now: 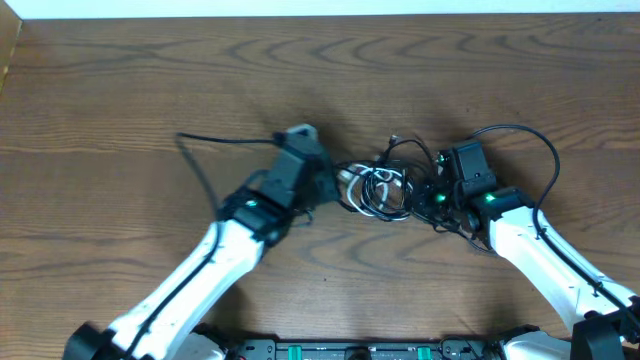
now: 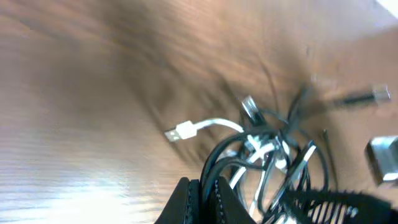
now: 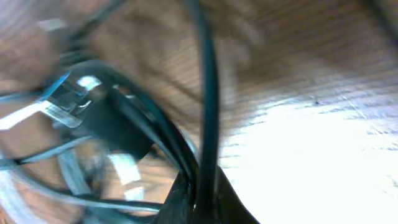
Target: Untangle cables
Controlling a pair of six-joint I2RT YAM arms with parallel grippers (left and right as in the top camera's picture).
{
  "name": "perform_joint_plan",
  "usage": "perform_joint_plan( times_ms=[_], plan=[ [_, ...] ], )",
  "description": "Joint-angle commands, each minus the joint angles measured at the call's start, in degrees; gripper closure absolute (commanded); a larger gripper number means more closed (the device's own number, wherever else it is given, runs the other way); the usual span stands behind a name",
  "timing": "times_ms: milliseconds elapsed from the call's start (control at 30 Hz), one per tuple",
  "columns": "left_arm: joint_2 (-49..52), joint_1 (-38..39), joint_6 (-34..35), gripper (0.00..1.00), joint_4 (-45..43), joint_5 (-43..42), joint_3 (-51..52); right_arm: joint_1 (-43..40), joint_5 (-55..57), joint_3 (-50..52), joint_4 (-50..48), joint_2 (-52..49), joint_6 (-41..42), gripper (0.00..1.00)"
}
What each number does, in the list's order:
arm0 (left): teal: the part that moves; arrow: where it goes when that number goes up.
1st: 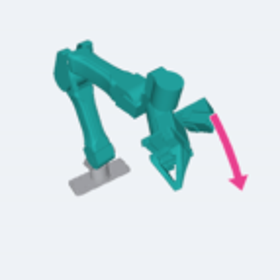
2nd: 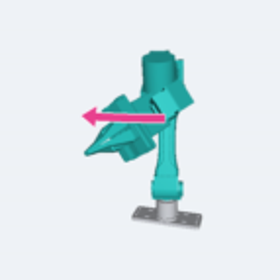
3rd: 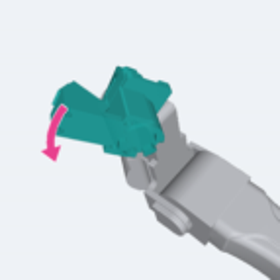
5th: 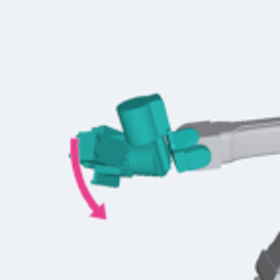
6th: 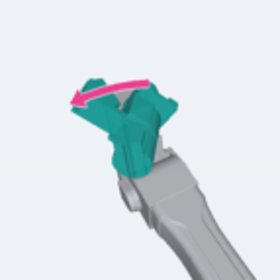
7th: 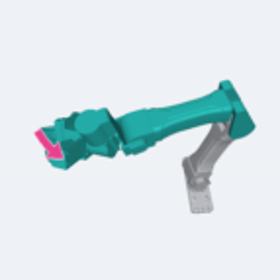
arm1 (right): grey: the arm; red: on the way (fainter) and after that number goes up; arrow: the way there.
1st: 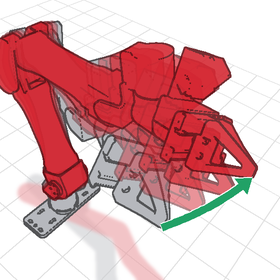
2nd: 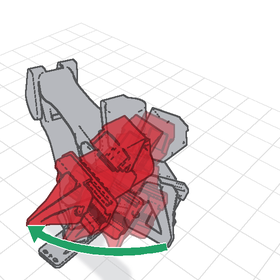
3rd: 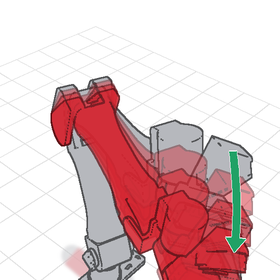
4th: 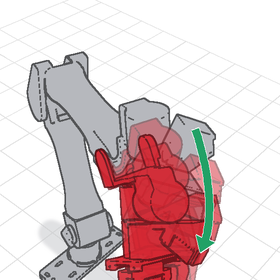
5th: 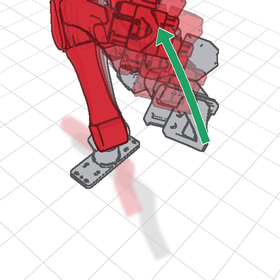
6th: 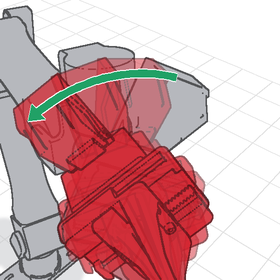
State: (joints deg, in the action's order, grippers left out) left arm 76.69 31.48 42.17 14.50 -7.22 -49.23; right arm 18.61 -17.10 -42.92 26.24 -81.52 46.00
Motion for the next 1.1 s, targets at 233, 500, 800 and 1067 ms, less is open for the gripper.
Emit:
perform_joint_plan(
  times_ms=[233, 500, 800, 1067],
  plan=[
    [-9.4, -7.7, -5.7, 0.92, 2.9, 3.6, -0.7, -6.4, 11.5, 0.7, 7.1, -0.1, -3.4, 0.99],
    [-11.2, -10.0, -9.5, 0.92, 3.7, 8.3, -0.7, -12.6, 14.0, 0.7, 12.1, -0.1, -3.4, 0.99],
    [-8.7, -10.1, 1.6, 0.92, 5.6, 4.4, -0.7, -14.0, -1.1, 0.7, 9.0, 1.1, -7.1, 0.99],
    [-2.4, -10.1, 0.2, 0.77, 5.5, -9.9, -0.7, -12.4, -35.7, 0.7, -4.6, 1.2, -26.6, 0.98]
  ],
)
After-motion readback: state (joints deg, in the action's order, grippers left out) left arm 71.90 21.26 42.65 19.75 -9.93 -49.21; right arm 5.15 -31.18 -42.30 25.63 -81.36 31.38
